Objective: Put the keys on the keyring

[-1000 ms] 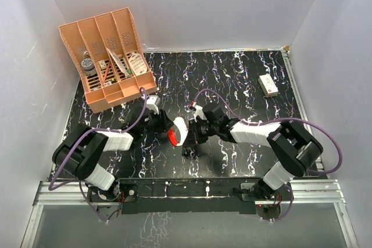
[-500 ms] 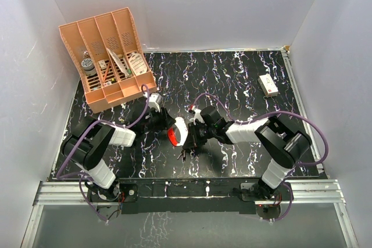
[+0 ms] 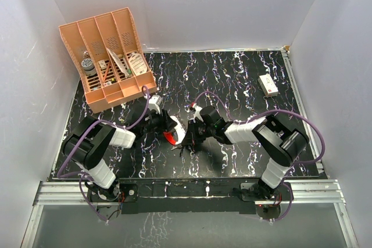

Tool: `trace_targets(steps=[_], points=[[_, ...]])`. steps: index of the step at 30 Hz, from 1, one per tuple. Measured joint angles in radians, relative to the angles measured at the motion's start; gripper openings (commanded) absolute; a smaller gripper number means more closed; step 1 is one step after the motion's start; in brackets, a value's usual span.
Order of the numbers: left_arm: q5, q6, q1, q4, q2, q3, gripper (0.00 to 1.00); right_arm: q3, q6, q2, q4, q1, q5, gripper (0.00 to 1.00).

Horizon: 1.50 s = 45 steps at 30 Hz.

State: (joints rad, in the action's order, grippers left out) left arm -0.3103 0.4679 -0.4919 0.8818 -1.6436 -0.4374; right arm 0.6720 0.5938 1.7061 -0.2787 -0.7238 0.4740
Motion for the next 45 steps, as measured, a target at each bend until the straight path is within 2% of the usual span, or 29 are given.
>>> trace_targets(steps=[12,19,25,34,38,45], points=[[-0.010,0.027,0.000,-0.002,0.038,0.045,0.40,-0.014,0.002,-0.033,-0.007,0.011,-0.085,0.00],[0.035,0.006,0.000,-0.094,0.226,0.035,0.41,-0.029,-0.035,-0.120,0.062,0.014,-0.125,0.00],[0.092,-0.010,0.000,-0.177,0.328,0.021,0.43,-0.029,-0.059,-0.175,0.102,0.020,-0.135,0.00],[0.140,-0.006,0.000,-0.233,0.309,0.007,0.44,0.071,-0.137,-0.209,0.227,0.020,-0.135,0.00],[0.148,-0.004,0.002,-0.242,0.285,0.005,0.44,0.163,-0.172,-0.159,0.254,0.020,-0.134,0.00],[0.154,-0.002,0.015,-0.214,0.199,0.006,0.44,0.232,-0.184,-0.048,0.275,0.020,-0.114,0.00]])
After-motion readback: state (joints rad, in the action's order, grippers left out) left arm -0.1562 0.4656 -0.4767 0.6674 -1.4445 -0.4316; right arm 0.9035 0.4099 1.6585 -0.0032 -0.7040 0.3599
